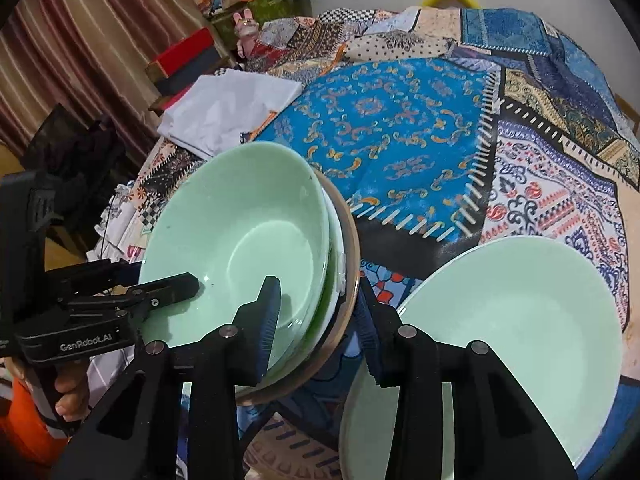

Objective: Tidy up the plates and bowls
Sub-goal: 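Grip the nested bowl stack rim with both tools and lift it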

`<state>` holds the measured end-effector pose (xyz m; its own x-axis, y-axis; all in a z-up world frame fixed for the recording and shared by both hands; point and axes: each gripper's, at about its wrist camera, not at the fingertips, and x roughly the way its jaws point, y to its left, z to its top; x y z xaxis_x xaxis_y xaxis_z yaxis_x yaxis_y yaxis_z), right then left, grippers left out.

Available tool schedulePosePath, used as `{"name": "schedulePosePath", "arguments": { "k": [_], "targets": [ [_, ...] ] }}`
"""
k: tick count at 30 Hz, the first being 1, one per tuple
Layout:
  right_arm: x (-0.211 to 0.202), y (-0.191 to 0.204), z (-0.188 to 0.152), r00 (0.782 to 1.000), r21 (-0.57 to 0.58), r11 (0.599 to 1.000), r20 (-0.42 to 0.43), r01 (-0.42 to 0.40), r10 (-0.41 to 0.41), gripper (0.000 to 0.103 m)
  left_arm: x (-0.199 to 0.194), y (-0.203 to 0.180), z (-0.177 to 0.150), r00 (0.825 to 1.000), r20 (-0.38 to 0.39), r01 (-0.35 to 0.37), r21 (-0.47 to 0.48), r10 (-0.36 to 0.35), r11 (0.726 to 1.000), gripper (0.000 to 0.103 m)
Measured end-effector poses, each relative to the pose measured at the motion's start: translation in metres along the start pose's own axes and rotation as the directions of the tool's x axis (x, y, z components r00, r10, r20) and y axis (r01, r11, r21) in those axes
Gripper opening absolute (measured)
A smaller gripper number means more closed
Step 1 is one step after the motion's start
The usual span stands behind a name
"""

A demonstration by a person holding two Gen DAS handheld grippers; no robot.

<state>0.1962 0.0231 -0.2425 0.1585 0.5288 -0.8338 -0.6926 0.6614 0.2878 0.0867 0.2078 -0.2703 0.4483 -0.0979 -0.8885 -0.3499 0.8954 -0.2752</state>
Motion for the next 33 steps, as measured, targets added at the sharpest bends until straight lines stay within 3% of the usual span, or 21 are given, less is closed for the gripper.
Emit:
{"name": "schedulePosePath", "arguments": {
  "k": [4,8,18,33],
  "targets": [
    [0.004,0.005,-0.001,0.999,-0.005,0.999,0.008,0.031,-0.031,0.034,-0.001,0.0,0.0,1.0,0.001,0.003,0.0,-0.003,1.0,0.046],
    [0.001,0.005,0.0,0.999,0.007,1.0,0.019,0.028,-0.028,0.033,-0.002,-0.007,0.001,1.0,0.0,0.005,0.025,-0.005,1.0,0.033],
    [-0.002,0.002,-0.002,0.999,0.048,0.998,0.025,0.037,-0.038,0.032,-0.007,-0.023,0.002,0.996,0.029,-0.088,0.039,0.087,0.995,0.032],
    [-0.034,-0.011,-0.007,0.995,0.103,0.994,0.09,0.028,-0.037,0.032,-0.02,-0.047,0.004,0.998,0.024,-0.051,0.055,0.05,0.997,0.033]
  ]
}}
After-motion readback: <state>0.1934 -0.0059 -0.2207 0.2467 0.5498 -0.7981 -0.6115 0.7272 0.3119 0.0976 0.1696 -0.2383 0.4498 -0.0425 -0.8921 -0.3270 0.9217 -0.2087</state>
